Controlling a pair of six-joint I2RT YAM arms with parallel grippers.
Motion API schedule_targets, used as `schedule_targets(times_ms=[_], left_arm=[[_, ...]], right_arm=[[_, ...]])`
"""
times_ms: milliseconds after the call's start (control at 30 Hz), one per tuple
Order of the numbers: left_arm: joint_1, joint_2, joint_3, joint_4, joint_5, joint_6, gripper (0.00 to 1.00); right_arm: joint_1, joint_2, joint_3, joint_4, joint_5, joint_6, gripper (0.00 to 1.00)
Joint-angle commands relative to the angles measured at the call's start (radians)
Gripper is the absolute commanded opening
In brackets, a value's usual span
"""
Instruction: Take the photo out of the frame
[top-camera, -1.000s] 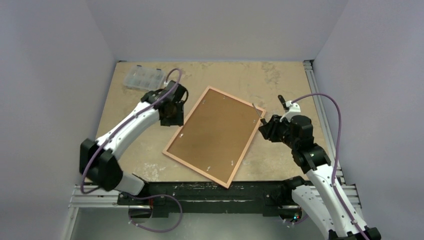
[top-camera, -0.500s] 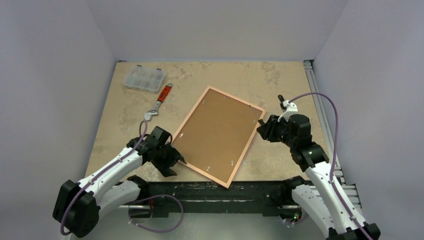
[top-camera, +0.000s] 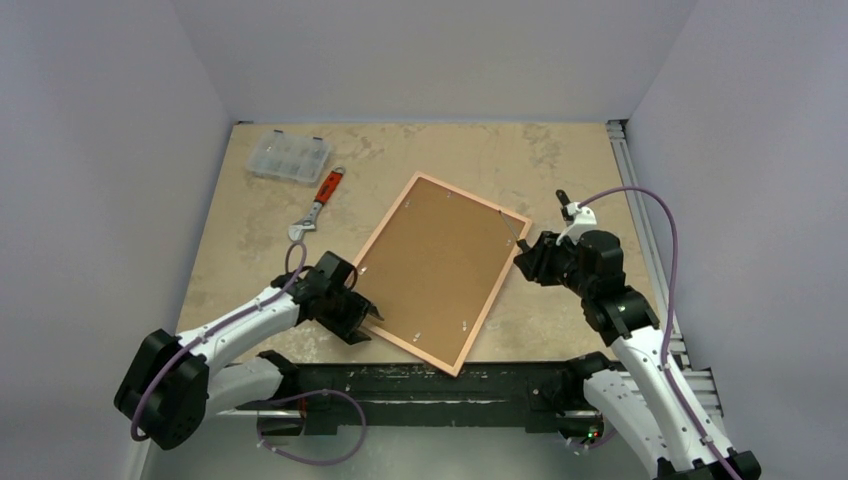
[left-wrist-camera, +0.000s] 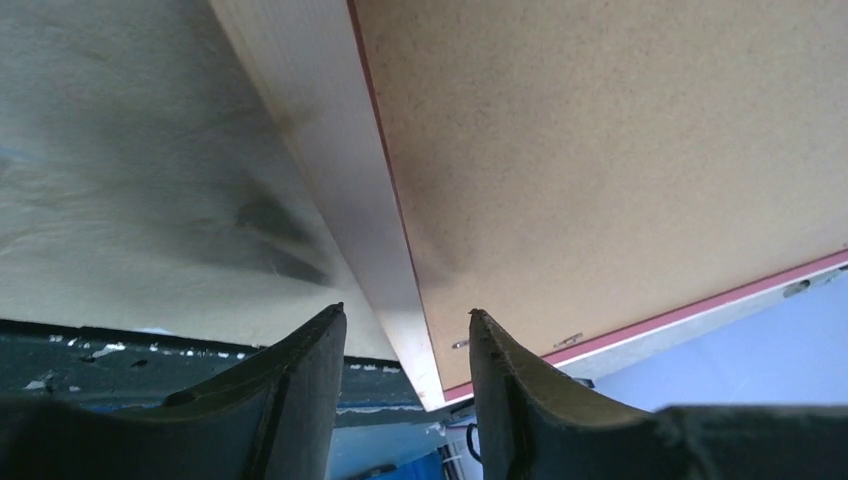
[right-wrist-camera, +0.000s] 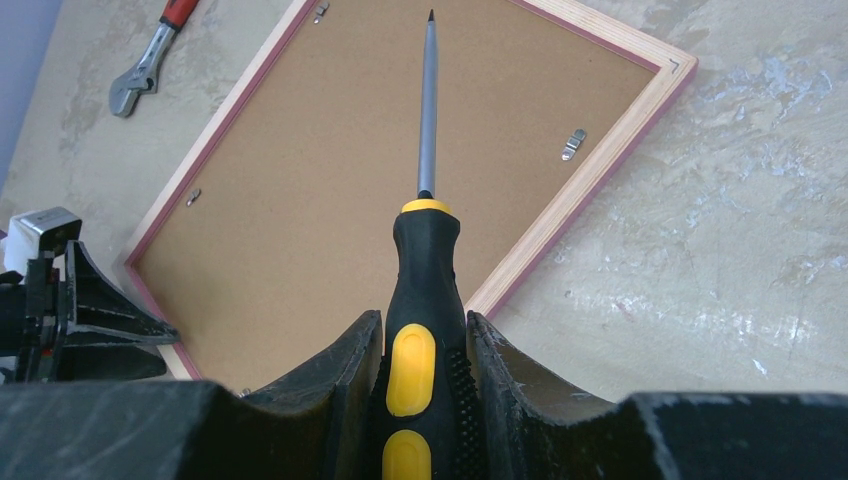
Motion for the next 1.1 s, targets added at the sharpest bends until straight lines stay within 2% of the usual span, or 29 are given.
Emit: schedule_targets(times_ms=[0, 300, 533, 600, 867, 1067], left_arm=[[-0.019, 0.047, 0.021, 0.056, -0.065, -0.033, 0.45], [-0.022, 0.151, 0.103, -0.044, -0.190, 0.137, 0.24], [-0.008, 0.190, 0.140, -0.028, -0.208, 0.259, 0.00], [-0.001, 0.221, 0.167, -0.017, -0.208, 0.326, 0.00], [0.020, 0.418, 0.409, -0.065, -0.191, 0.797, 0.00], [0.103, 0.516, 0.533, -0.137, -0.246, 1.061, 0.00]], right_arm=[[-0.001, -0.025, 0.004, 0.047, -0.009, -0.010, 0.00], [-0.001, -0.013, -0.001, 0.057, -0.004, -0.010, 0.00], [-0.002, -0.003, 0.004, 0.046, -0.006, -0.011, 0.00], [-0.001, -0.002, 0.002, 0.048, -0.006, -0.011, 0.00], [-0.001, 0.010, -0.001, 0.050, -0.013, -0.010, 0.00], [-0.001, 0.018, -0.001, 0.053, -0.022, -0.010, 0.00]])
